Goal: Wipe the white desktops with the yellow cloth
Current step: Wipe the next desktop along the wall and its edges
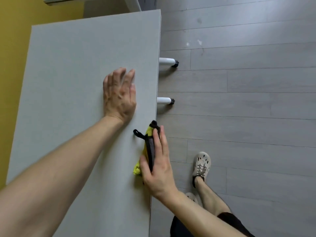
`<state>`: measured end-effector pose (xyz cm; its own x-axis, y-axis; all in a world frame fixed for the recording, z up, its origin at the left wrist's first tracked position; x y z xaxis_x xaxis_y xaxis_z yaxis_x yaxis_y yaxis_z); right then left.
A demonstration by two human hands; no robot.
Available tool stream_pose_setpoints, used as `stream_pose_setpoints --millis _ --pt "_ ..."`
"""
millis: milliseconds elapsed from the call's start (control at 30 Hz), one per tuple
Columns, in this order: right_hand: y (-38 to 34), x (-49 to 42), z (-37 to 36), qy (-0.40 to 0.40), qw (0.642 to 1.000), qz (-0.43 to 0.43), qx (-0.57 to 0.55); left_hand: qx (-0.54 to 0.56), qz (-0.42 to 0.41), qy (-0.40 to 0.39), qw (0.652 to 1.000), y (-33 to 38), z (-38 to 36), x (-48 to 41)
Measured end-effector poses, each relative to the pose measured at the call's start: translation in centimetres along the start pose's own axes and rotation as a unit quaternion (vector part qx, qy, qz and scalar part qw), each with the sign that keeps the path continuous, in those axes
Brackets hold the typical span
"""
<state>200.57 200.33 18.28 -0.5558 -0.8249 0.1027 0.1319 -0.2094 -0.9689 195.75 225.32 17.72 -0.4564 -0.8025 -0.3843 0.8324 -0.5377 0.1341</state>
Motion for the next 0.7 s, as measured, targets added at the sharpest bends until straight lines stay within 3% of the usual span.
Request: stream_pose_setpoints --millis 133,333,433,633,700 --pt "-0.5 -4.4 -0.6 0.016 0.999 0.036 0.015 -0.016 -0.007 -0.047 0.999 0.7 1.9 2.7" --pt "-1.7 -13.6 -1.0 0.023 0.998 0.038 0.043 -0.004 0.029 -0.096 0.995 0.5 9.5 17.8" --pt "-1.2 -9.5 -1.2 0.035 0.996 0.059 0.052 -0.004 0.028 -0.093 0.995 0.8 10.3 22.3" --pt "0.8 8.2 -0.2 0.009 0.997 0.059 0.043 -0.002 0.018 -0.036 0.999 0.6 9.4 22.4" --pt "0.8 8.6 -0.2 -0.001 0.998 0.058 0.041 0.001 0.019 -0.027 0.999 0.5 9.4 22.6"
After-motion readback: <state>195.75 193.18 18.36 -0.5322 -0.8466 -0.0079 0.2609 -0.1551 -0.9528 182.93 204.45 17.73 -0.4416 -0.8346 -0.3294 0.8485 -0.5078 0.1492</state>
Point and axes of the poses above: each hand's wrist, its own x-axis away from the middle knuckle, its own z-axis out of the back of the hand, y = z × x, the point moved 2 cm from there along -x, towards the middle knuckle, and after that the axes turned 10 degrees about y, right-handed, at the moved point
